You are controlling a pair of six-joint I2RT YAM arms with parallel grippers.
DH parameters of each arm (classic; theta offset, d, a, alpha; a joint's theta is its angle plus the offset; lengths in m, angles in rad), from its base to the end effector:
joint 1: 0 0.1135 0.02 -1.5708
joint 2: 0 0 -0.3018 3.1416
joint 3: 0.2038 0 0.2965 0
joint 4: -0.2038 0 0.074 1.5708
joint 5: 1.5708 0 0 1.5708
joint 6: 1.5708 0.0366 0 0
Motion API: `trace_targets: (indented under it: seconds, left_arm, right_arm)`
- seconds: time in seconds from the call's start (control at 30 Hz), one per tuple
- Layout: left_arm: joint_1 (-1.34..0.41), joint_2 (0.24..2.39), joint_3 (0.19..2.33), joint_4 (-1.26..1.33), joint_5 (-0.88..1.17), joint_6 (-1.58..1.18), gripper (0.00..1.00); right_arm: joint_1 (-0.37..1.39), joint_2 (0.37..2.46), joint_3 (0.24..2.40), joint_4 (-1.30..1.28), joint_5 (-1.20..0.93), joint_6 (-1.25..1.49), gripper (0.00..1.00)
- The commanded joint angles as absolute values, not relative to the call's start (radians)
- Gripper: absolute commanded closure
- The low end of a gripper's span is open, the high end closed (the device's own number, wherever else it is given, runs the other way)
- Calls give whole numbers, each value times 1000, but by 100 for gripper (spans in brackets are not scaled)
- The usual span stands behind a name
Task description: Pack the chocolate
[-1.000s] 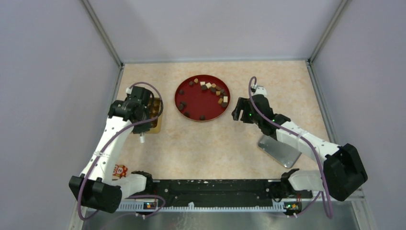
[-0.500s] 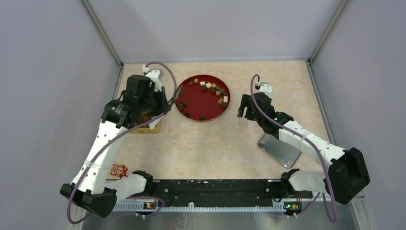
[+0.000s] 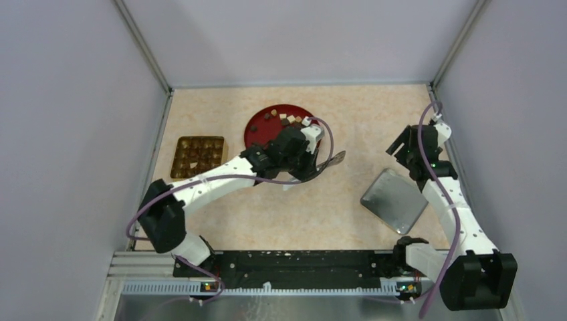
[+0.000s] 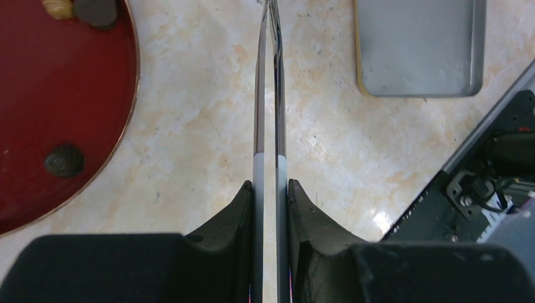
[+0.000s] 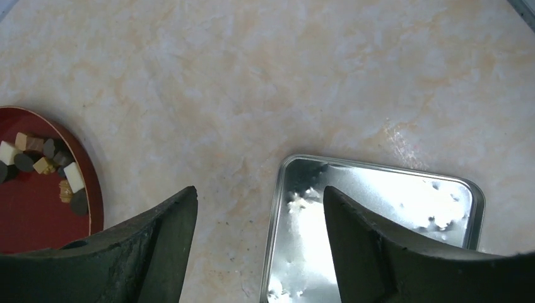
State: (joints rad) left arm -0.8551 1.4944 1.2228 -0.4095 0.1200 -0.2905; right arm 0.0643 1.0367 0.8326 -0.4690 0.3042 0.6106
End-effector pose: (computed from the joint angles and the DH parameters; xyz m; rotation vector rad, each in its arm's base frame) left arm 0.2450 -0.2885 0.3249 0.7208 2.2428 -0.7273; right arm 0.2482 0.0050 0.3053 0.7506 2.0765 0.0326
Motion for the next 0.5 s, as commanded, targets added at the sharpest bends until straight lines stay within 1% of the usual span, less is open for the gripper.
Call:
trace_targets:
  seconds: [0.0,0.07,0.17,0.2,0.3,0.37,0.4,0.43,0.47]
  left_arm:
    - [-877,1567,1169,-103,76,-328,95]
    - [-896,1592,1132,-41,81,-329,91]
    - [-904,1606,1068,36,78,-315,80]
    - [-904,1618,1055,42,61,-309,77]
    - [-904,1662,1051,7,47,-301,72]
    - [-904,1675,1049,-21,80,-302,61]
    - [-904,1676,1048,-32,104,-298,53]
    - [-905,1675,1049,-44,121,-292,44]
    - [-904,1671,1052,-59,125,-291,39]
  right_arm:
    - [29,1006,815,-477,209,614,29]
    - [29,1015,810,-470,186,623,29]
    - [29,1036,775,-433,112,624,32]
    - [29,1045,760,-420,95,626,32]
    - [33,1080,724,-390,67,636,34]
    - [49,1105,709,-368,59,639,35]
    - [64,1126,707,-358,61,638,36]
    - [83,1140,704,-353,71,640,36]
    - [110,1153,698,-344,89,648,36]
